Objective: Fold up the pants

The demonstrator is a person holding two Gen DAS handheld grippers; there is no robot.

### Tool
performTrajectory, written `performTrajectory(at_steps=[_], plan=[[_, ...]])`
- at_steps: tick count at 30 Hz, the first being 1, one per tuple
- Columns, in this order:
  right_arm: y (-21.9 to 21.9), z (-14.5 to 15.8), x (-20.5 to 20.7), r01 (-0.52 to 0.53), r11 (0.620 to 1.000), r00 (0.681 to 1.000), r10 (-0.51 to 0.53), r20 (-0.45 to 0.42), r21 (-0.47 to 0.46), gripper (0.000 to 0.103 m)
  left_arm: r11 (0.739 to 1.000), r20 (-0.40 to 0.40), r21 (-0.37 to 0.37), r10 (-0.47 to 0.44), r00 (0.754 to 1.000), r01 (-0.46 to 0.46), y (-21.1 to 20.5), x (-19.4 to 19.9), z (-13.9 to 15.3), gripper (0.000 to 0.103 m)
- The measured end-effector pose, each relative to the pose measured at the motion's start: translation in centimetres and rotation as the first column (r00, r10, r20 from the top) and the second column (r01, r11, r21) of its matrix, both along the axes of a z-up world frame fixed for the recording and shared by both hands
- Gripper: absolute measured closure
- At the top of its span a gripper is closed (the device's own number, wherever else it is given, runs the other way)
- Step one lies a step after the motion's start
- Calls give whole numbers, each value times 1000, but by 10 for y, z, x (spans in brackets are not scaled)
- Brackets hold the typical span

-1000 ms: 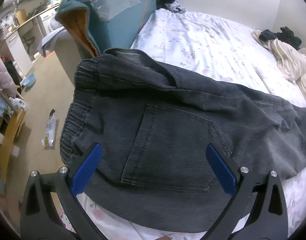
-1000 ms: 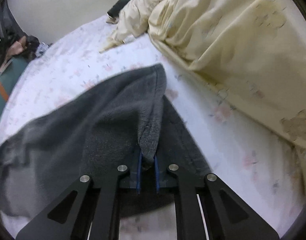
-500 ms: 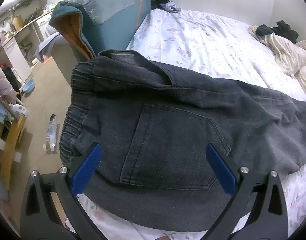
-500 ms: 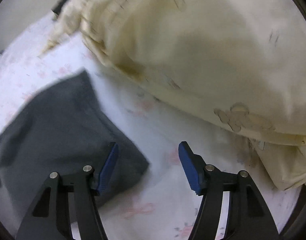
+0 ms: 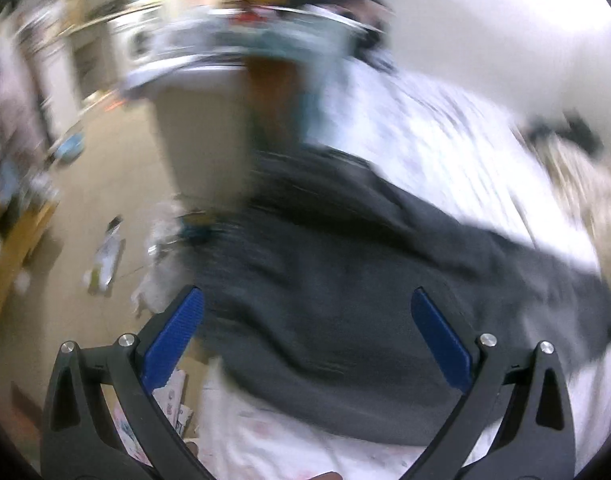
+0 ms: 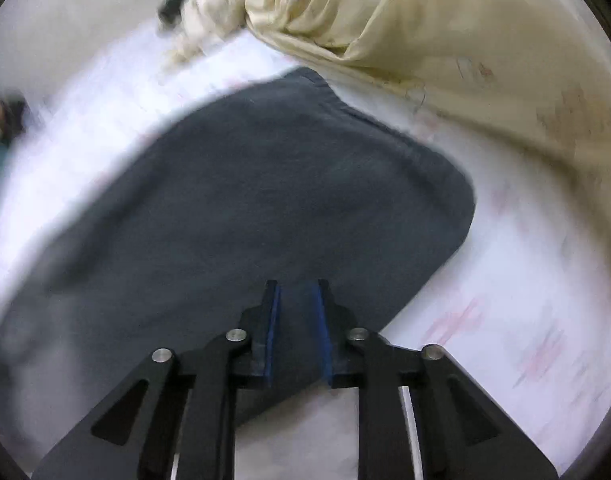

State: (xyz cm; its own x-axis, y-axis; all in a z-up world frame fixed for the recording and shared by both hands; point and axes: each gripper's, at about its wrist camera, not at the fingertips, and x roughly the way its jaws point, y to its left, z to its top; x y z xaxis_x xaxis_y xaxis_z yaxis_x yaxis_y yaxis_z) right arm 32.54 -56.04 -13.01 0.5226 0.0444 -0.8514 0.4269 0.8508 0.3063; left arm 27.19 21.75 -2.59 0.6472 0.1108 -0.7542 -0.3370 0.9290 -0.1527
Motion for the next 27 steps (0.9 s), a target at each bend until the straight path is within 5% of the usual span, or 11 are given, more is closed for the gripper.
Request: performTrajectory(at_steps=[2,3,5,8,11,18,22,24,26,27], plan=[[27,9,-14,-27,998,999,25,35,52,76,990,-19,-40,132,991,-133,41,-10,-7,1],[42,11,-27,-46,993,997,40,59,107,50,982,-20,-66,175,984,-176,56,-15,-11,1],[73,13,-48,-81,978,991,59,122,192,13,969,-18,-137,203,979,-203,75,-20,-19,1],[112,8,-72,-115,958,989,84,125,263,12,938,-41,-283,199,979,-203,90,-23,-44,1],[120,1,-79,-99,927,992,62,112,362,12,877,-88,-423,211,974,-228,84,-24,-86,1],[111,-16,-88,-40,915,996,7,83,402,12,735,-207,-548,344,916,-399,78,-19,-163,1],[104,-22,-86,-20,920,997,-10,75,391,12,736,-153,-583,317,936,-344,79,10,-168,7],[100,-26,-87,-6,917,997,-25,74,399,12,750,-138,-572,310,941,-331,77,18,-162,25],[97,-31,-89,4,914,997,-32,64,406,12,785,-96,-535,311,946,-312,74,19,-149,58],[97,-33,-88,6,912,998,-32,58,410,12,806,-75,-511,304,950,-298,71,20,-139,65]])
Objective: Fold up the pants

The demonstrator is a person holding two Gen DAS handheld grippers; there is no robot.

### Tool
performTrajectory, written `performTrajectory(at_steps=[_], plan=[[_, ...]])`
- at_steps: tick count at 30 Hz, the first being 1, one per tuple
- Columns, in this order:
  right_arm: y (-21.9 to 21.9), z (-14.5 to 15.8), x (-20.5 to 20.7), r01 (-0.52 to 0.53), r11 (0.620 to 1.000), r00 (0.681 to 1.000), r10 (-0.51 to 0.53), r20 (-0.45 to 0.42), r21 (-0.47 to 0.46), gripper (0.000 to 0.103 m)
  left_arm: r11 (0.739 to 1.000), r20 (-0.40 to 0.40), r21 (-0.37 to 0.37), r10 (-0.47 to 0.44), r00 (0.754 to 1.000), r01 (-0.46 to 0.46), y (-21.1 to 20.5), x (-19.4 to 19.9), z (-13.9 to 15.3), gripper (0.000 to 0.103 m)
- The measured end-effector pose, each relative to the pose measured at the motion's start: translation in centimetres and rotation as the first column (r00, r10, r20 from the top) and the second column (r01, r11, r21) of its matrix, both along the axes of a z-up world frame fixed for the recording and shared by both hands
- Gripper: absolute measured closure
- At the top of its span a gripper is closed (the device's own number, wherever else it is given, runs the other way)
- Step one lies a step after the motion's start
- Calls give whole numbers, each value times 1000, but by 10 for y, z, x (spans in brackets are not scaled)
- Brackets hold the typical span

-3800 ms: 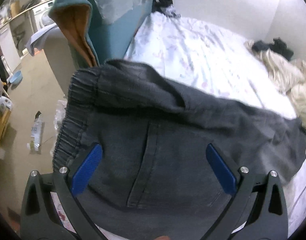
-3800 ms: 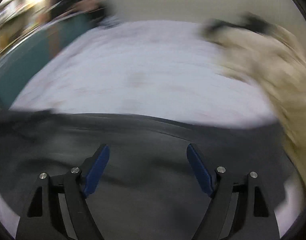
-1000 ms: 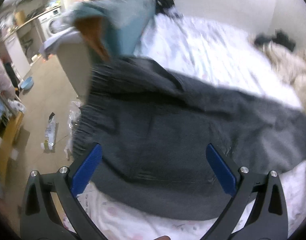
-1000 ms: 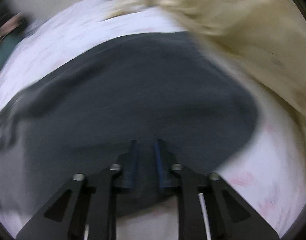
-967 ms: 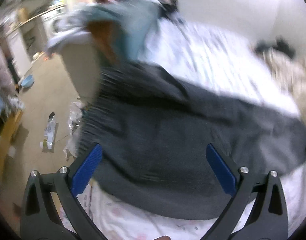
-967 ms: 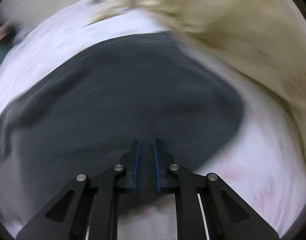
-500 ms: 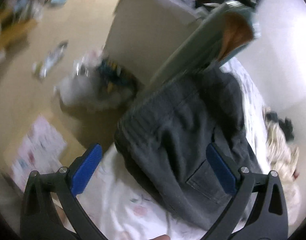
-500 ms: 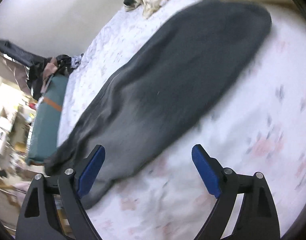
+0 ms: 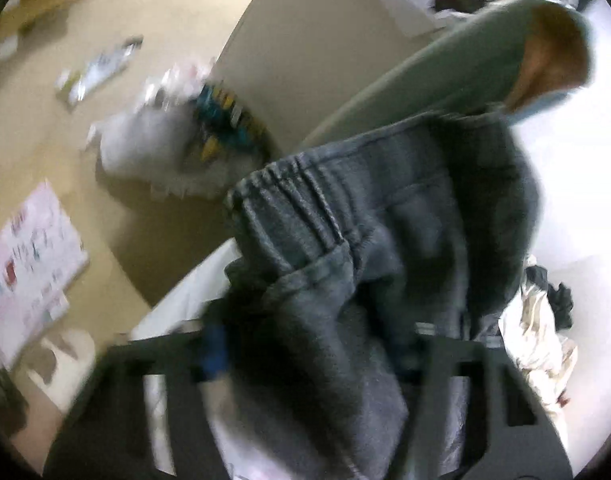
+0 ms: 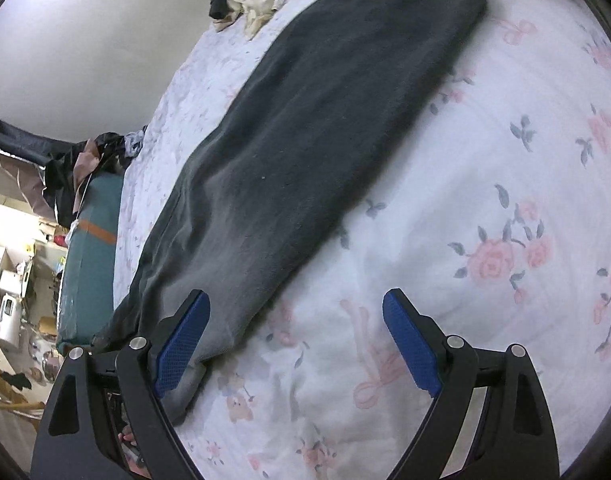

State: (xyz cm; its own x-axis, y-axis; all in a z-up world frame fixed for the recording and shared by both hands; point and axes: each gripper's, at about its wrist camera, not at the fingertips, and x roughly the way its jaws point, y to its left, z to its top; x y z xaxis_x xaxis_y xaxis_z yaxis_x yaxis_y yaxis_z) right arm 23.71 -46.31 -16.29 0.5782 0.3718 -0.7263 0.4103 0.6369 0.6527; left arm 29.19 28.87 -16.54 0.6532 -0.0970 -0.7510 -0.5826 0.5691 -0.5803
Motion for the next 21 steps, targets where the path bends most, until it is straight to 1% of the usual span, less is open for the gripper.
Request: performTrajectory(at_steps=[1,2,4,5,6,8,10,13,15,17,19,21], plan=[[0,-2,2,-2,1000,1000,2,-3,5,12,1000,11,29,-6,1000,6,-2,0,10,76],[-3,-3,1,-3,1000,1000,3,-1,8,12,999,34,40,-6,999,4,-2,-2,19,86],[-5,-3,2,-1,1000,1000,1,6,9,12,997,98,80,-6,995,-2,-4,-7,43,92],[-6,-4,1,3,1000,1000,-3,11,13,12,995,121,104,-7,993,-5,-5,-10,56,93],[-9,-5,0,9,1000,1000,-9,12,19,12,992,119,128,-7,993,-8,-6,-13,66,94],[-15,-8,-3,31,999,999,-31,10,37,12,984,83,177,-53,995,38,-13,-9,80,95],[-23,-11,-4,41,996,999,-43,19,75,12,973,67,222,-77,995,61,-17,-9,89,95],[-42,-14,-6,100,989,994,-104,32,106,13,974,46,222,-50,998,39,-20,-13,91,95],[-65,-15,-10,177,977,982,-183,37,115,13,970,40,242,-42,998,31,-25,-16,96,96],[-90,-18,-13,262,955,962,-269,37,141,13,963,57,266,-49,997,32,-32,-15,104,96],[-116,-30,-4,296,934,950,-310,41,200,13,962,96,268,-73,993,45,-35,-10,114,96],[-131,-33,11,294,932,948,-312,61,212,12,954,110,292,-101,989,65,-41,-5,124,96]])
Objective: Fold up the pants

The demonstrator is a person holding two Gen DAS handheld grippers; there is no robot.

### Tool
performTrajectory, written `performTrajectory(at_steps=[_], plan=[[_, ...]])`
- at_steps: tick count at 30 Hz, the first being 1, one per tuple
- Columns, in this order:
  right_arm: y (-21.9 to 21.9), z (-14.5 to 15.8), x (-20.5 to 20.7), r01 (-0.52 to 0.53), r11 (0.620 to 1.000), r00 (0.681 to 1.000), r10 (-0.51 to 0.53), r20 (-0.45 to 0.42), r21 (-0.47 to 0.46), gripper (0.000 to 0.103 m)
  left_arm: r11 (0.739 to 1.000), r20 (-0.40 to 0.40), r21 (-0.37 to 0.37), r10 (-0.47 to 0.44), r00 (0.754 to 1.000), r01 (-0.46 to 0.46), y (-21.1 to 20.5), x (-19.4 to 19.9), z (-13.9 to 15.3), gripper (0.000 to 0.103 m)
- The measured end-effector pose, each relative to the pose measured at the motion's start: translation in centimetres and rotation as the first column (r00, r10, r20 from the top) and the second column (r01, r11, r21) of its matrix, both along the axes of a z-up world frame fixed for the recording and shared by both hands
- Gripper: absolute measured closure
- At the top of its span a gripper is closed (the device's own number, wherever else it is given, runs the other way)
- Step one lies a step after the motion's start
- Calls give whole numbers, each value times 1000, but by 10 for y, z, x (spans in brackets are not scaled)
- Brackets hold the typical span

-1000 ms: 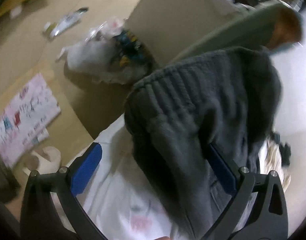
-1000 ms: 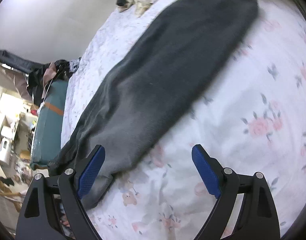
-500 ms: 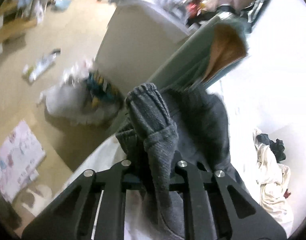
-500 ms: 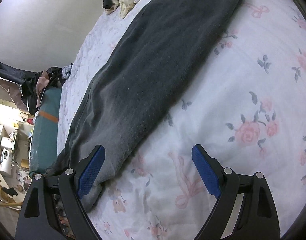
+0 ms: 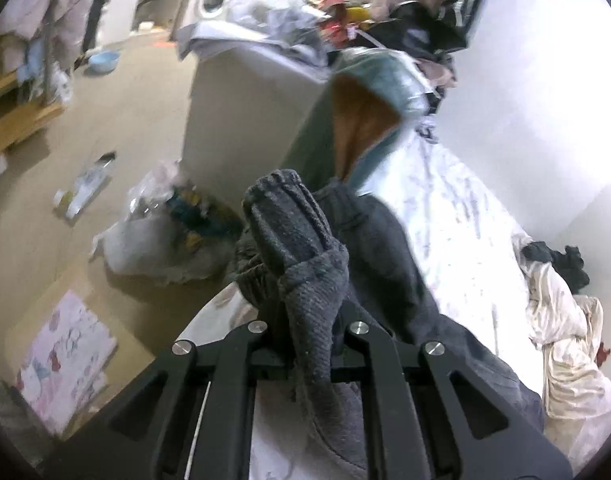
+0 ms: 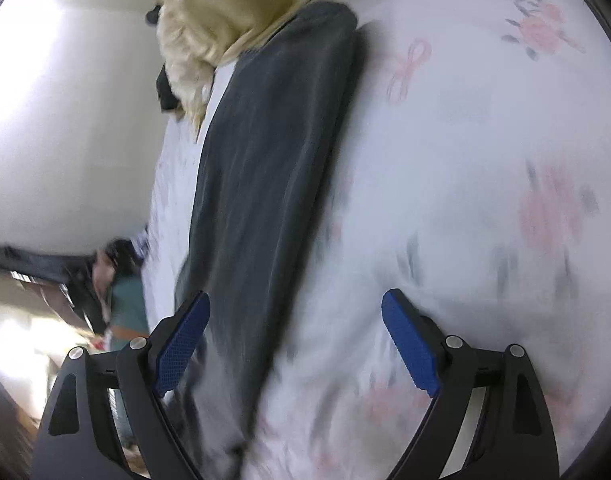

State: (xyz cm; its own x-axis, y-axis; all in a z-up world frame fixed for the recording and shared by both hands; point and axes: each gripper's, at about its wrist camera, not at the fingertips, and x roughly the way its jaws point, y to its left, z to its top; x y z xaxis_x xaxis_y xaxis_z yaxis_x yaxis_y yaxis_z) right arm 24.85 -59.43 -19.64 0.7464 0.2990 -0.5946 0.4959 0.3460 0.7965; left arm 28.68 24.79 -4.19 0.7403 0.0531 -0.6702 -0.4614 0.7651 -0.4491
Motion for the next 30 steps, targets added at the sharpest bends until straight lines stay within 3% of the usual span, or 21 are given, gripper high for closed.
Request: performTrajectory(at_steps=[7,8,9,10,11,12,15,19,24,30], plan=[[-28,0,73,-14,993,998,20,52,-121,15,996,-10,64,-58,998,59,-11,12,19,96],[-31,1,78,-18,990,998,25,51,-141,24,995,-16,75,-64,998,65,-12,15,20,96],[-33,-1,84,-28,986,998,36,46,-163,43,994,-26,87,-66,997,68,-14,16,20,96],[-37,-5,91,-41,984,999,45,21,-172,56,993,-40,97,-63,997,66,-16,18,20,96],[-44,-11,94,-31,984,999,28,-18,-176,87,993,-47,101,-60,997,65,-17,18,20,96],[-48,-12,95,-27,985,1000,24,-20,-169,93,992,-54,107,-59,997,64,-17,18,20,96],[-35,14,96,-76,947,997,81,1,-313,97,991,-72,117,-63,995,71,-19,14,20,96],[-24,52,79,-79,929,992,110,66,-363,97,971,-123,186,-129,984,151,-37,-8,38,96],[-21,94,51,-81,917,991,115,66,-390,98,984,-87,131,-112,990,123,-19,-37,63,96],[-33,136,-12,-49,902,999,48,-13,-429,98,993,-88,48,-104,991,109,0,-77,74,96]])
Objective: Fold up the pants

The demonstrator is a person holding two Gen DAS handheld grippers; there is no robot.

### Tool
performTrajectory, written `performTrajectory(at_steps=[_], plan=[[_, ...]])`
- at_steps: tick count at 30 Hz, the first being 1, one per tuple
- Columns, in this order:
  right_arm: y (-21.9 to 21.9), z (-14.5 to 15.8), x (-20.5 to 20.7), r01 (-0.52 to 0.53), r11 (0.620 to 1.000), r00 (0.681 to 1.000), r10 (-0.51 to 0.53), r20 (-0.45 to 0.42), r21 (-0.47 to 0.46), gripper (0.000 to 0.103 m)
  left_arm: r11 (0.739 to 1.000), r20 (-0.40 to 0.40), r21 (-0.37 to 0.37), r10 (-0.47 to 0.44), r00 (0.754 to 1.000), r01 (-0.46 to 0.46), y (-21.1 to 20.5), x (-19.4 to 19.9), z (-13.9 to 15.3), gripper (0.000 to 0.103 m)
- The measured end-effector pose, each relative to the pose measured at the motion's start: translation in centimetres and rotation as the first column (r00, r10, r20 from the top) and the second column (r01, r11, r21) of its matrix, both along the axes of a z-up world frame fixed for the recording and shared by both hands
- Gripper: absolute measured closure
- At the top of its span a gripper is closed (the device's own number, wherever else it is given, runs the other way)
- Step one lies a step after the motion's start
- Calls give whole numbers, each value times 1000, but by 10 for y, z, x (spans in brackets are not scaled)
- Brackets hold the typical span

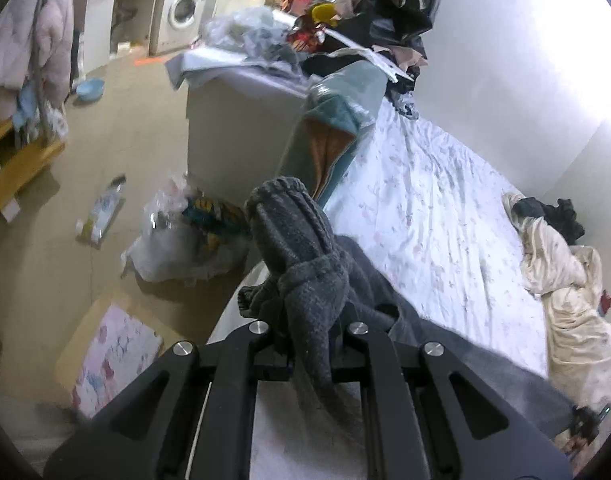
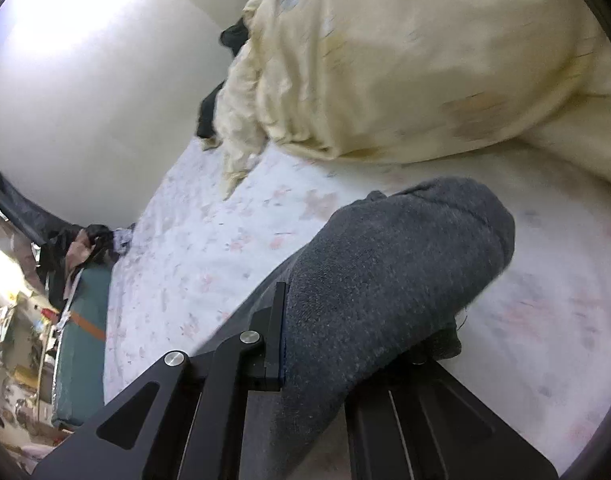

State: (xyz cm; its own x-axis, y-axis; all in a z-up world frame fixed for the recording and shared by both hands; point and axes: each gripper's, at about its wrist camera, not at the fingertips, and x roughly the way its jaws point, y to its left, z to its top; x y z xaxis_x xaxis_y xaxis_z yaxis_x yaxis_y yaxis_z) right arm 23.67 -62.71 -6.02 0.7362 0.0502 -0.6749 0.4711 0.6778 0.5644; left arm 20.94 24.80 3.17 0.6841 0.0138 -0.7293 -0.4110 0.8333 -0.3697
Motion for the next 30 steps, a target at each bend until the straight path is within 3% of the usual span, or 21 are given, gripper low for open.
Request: performTrajectory(at_steps=[2,4,7,10,12,15,16,17,18,20,21,22,24,25,26,27,28,30], plan=[[-3,9,-30,33,999,997,-35,-69,-17,98,1000,-48,4,2,999,-2,5,-16,-7,96],[-10,12,-61,81,997,987,-80,-142,-4,98,998,-121,-65,19,992,-27,18,-49,-25,96],[-18,13,-103,139,990,951,-134,-280,-4,98,991,-194,-124,25,981,-50,26,-98,-43,96],[-20,-1,-118,119,993,883,-105,-458,1,98,996,-227,-85,-7,974,-13,20,-126,-51,96],[-13,-20,-124,112,994,831,-104,-546,-18,98,999,-306,-52,-11,952,-5,16,-129,-70,96],[-6,-53,-133,106,993,760,-116,-639,-54,95,1000,-464,-9,-19,886,16,12,-124,-103,89],[-7,-60,-135,104,993,751,-116,-650,-58,93,1000,-492,-11,1,870,-7,15,-124,-109,86],[-9,-66,-133,98,992,731,-129,-670,-83,84,999,-496,-19,21,868,-35,19,-126,-111,78],[-11,-68,-133,92,990,715,-143,-684,-111,67,998,-490,-15,40,871,-55,21,-128,-109,74],[-19,-66,-130,61,980,677,-180,-713,-190,58,996,-461,48,90,883,-77,20,-129,-99,53],[-23,-64,-127,44,975,666,-191,-721,-218,58,991,-442,106,120,889,-80,17,-129,-92,50],[-28,-61,-124,28,968,646,-208,-734,-250,58,971,-404,213,187,895,-107,15,-130,-79,50],[-38,-44,-121,20,907,565,-357,-744,-420,45,917,-308,351,302,902,-187,16,-137,-56,42],[-43,-34,-117,18,864,534,-434,-725,-503,43,873,-227,410,380,897,-266,18,-142,-39,28],[-48,-21,-112,33,841,558,-464,-688,-540,38,856,-185,419,407,895,-303,18,-144,-31,17],[-52,-13,-107,54,856,624,-431,-652,-514,38,856,-140,400,409,902,-326,17,-145,-23,16],[-55,-5,-98,64,898,725,-342,-598,-436,38,884,-115,357,361,925,-301,12,-140,-19,16],[-57,-3,-79,27,926,772,-258,-581,-376,38,937,-167,318,203,965,-142,-10,-118,-26,16]])
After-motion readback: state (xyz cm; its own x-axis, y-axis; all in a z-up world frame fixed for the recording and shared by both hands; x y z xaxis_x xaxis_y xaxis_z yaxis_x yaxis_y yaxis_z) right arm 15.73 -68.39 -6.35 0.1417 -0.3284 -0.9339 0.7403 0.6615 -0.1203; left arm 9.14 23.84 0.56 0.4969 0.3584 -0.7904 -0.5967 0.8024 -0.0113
